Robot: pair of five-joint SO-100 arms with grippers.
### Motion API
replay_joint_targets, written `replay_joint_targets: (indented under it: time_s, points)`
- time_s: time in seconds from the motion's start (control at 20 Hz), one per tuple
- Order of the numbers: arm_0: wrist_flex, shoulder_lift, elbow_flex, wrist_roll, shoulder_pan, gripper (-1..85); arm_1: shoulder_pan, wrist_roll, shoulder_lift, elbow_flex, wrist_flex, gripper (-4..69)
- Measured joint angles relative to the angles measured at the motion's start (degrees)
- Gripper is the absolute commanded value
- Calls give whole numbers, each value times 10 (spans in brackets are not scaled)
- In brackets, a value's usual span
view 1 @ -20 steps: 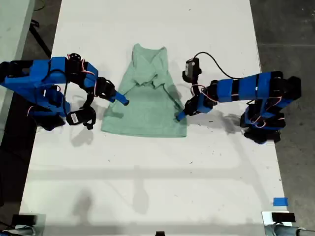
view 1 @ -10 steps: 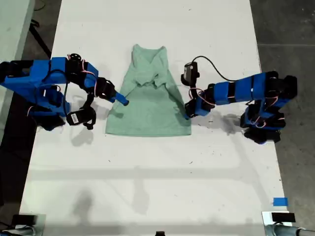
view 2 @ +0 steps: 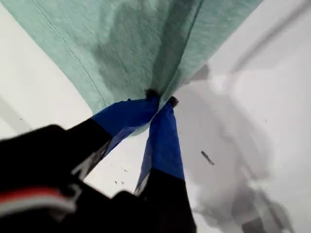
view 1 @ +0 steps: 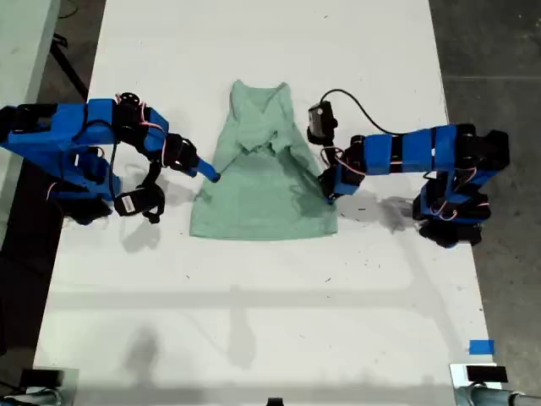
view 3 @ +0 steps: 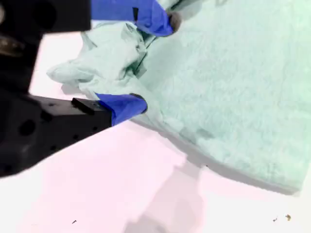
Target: Fold t-shirt
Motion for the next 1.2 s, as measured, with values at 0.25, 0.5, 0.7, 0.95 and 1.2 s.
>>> replay_joint_targets:
  time_s: [0.25,0.5,0.7,0.95,1.2]
  points:
    - [-4,4,0,0,0,262,-24,4,-28,-186,123,-7]
    - [-4,11,0,0,0,262,-60,28,-220,-439,124,-7]
    - [-4,17,4,0,0,261,-78,64,-318,-519,85,-7]
    - [-4,18,4,0,0,260,-84,94,-419,-520,35,-10]
    - [-4,24,8,0,0,264,-84,120,-453,-550,25,283]
